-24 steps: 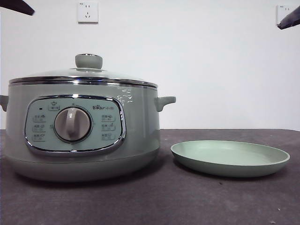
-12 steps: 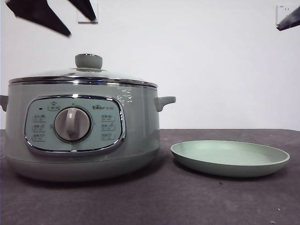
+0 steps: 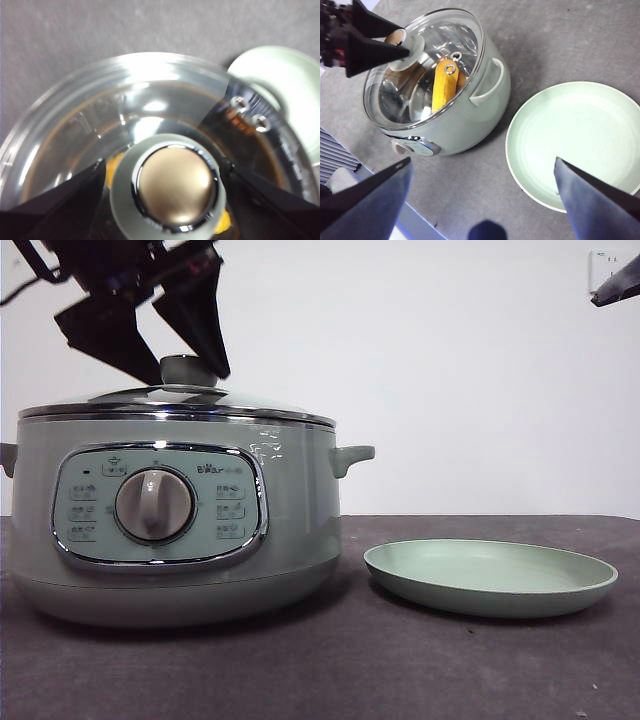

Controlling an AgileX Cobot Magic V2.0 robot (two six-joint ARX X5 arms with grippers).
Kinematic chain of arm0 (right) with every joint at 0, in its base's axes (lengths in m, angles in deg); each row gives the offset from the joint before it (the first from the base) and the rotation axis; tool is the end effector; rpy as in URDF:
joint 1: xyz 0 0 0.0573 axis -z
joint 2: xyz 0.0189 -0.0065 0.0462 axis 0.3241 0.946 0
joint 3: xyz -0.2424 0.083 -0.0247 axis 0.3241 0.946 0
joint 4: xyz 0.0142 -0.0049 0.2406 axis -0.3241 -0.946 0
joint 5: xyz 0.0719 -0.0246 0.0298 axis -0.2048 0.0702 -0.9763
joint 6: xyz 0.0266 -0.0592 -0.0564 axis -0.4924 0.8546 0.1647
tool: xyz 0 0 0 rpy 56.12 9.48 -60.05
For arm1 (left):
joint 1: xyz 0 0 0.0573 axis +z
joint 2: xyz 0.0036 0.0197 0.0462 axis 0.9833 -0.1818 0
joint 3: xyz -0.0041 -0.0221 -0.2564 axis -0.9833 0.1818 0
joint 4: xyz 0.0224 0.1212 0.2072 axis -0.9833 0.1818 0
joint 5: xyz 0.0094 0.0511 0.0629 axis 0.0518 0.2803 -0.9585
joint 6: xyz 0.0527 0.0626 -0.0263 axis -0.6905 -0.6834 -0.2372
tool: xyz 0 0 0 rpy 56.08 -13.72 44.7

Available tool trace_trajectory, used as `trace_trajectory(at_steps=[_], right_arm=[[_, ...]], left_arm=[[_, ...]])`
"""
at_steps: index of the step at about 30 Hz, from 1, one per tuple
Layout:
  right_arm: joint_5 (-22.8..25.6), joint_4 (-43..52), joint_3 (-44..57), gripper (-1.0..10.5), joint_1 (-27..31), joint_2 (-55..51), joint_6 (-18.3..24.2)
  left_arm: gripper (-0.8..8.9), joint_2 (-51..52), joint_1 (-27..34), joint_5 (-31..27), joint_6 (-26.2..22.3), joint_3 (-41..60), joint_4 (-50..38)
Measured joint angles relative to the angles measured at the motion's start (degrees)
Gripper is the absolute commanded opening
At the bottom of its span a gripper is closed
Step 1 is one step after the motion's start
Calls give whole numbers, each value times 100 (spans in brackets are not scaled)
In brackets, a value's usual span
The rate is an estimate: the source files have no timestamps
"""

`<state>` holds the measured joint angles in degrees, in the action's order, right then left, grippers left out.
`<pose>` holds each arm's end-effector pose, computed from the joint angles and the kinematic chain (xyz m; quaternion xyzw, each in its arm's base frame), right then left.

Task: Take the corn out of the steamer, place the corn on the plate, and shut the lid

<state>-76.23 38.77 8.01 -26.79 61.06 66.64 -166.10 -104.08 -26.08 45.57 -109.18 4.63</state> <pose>0.1900 0.0693 0.3015 0.0704 0.3470 0.3533 0.8659 0.2872 -0.1417 0.2686 0.0652 0.3758 -0.2597 0.8872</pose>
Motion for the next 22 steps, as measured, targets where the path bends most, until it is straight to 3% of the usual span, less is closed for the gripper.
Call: trace_trajectory(at_steps=[2,3,7,18,22], right_arm=[[0,0,0,472,0,0,0],[0,-2,0,472,0,0,-2],[0,0,0,472,0,0,-17],[2,179,0,470,-17,0,-151],[111,433,0,469,-267,11,-293]], left_arm=[[366,-37,0,-2,-24,2,-22],[309,-37,0,0,-28,2,-17],[-22,-17,-42,-2,-125,-13,-13],[-9,22,-59,-9,-271,-26,92],[-9,155,-59,-37,-278,-17,146]])
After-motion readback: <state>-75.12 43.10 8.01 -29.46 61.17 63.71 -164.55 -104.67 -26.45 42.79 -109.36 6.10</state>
